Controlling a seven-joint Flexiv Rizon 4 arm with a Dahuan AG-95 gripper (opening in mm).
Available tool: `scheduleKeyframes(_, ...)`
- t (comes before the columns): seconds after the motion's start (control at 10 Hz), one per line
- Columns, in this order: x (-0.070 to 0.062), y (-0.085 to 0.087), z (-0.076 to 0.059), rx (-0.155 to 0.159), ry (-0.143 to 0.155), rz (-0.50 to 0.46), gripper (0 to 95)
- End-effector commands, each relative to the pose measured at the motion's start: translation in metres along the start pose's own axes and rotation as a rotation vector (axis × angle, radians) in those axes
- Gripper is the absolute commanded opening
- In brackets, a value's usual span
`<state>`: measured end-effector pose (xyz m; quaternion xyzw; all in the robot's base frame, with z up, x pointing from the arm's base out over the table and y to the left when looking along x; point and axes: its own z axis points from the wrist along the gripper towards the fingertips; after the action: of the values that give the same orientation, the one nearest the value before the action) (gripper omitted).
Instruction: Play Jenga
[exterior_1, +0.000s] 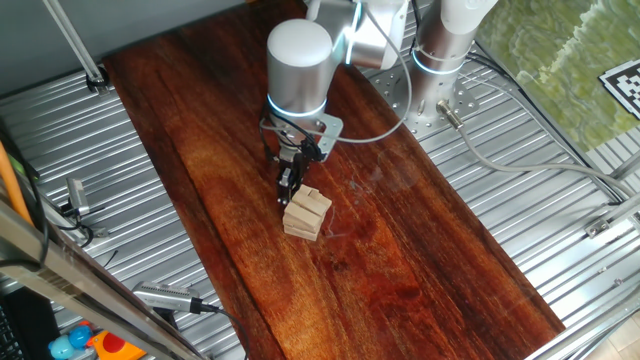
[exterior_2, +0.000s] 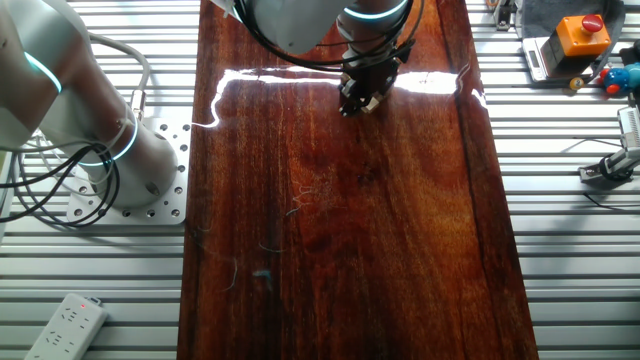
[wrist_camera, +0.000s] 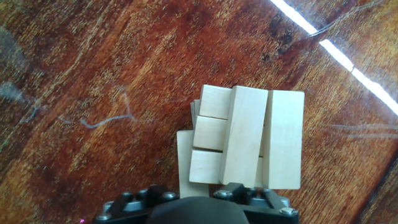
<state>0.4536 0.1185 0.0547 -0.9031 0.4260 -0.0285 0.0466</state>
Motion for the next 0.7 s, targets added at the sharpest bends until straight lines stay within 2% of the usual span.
scheduleKeyframes(0.1, -0.0001, 0.0002, -0.0011, 0.001, 0.000, -0.001, 76.0)
scheduleKeyframes(0.7, 0.0012, 0.0002, -0.0023, 0.020, 0.008, -0.021, 76.0)
